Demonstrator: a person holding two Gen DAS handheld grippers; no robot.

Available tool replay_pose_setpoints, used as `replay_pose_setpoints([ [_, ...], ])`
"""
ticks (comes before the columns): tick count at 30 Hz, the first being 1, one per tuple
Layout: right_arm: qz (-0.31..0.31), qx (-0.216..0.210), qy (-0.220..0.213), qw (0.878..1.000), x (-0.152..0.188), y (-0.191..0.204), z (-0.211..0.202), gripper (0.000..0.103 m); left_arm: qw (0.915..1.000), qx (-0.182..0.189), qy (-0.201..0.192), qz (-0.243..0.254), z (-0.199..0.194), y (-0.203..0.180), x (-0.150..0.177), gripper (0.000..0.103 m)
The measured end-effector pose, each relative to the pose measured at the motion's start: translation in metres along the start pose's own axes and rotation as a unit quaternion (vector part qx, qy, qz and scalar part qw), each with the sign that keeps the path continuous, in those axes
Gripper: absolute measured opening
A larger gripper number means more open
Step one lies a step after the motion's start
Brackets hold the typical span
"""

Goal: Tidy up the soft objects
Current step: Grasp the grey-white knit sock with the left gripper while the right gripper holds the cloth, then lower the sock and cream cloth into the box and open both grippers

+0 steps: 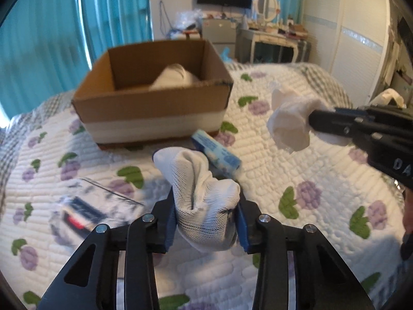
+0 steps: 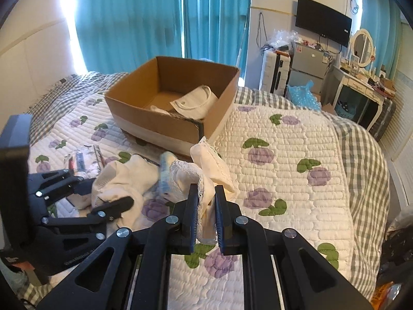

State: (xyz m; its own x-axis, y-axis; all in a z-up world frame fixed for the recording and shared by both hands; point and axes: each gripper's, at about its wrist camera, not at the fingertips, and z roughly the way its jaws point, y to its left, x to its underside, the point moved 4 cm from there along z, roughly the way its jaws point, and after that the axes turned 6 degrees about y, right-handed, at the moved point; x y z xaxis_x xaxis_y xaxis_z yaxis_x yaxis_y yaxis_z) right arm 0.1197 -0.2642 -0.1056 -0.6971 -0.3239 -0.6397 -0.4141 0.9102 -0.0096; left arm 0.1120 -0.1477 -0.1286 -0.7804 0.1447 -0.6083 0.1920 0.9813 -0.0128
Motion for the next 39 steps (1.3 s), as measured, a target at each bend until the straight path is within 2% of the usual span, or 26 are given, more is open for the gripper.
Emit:
replay_pose_setpoints([
  [9,-0.018,0.009,-0.042,0.999,-0.016,0.030,-0.054,0.011,0.9983,-0.005,-0.059,-0.001,-0.076,0.013,-0.012,0.037],
  [16,-0.035,0.009,-0.078,0.996,-0.031,0.055,-0.096,0.011,0.9938,-0.025,-0.108,0.014,-0.125,0.022,-0.028,0.037],
  [23,-0.036,-0.007,-0.123,0.992,-0.072,0.069,-0.122,0.011,0.9861,-0.044,-0.157,0.031,-0.156,0.033,-0.064,0.037],
  [28,-0.041,-0.010,-0.147,0.988,-0.115,0.072,-0.123,0.011,0.9799,-0.053,-0.186,0.050,-0.157,0.042,-0.100,0.037],
  [32,-0.039,-0.007,-0.153,0.987,-0.155,0.067,-0.104,0.011,0.9776,-0.060,-0.191,0.064,-0.136,0.053,-0.132,0.037],
  [39,-0.027,0.007,-0.140,0.990,-0.205,0.049,-0.047,0.011,0.9823,-0.053,-0.172,0.052,-0.082,0.082,-0.176,0.037],
])
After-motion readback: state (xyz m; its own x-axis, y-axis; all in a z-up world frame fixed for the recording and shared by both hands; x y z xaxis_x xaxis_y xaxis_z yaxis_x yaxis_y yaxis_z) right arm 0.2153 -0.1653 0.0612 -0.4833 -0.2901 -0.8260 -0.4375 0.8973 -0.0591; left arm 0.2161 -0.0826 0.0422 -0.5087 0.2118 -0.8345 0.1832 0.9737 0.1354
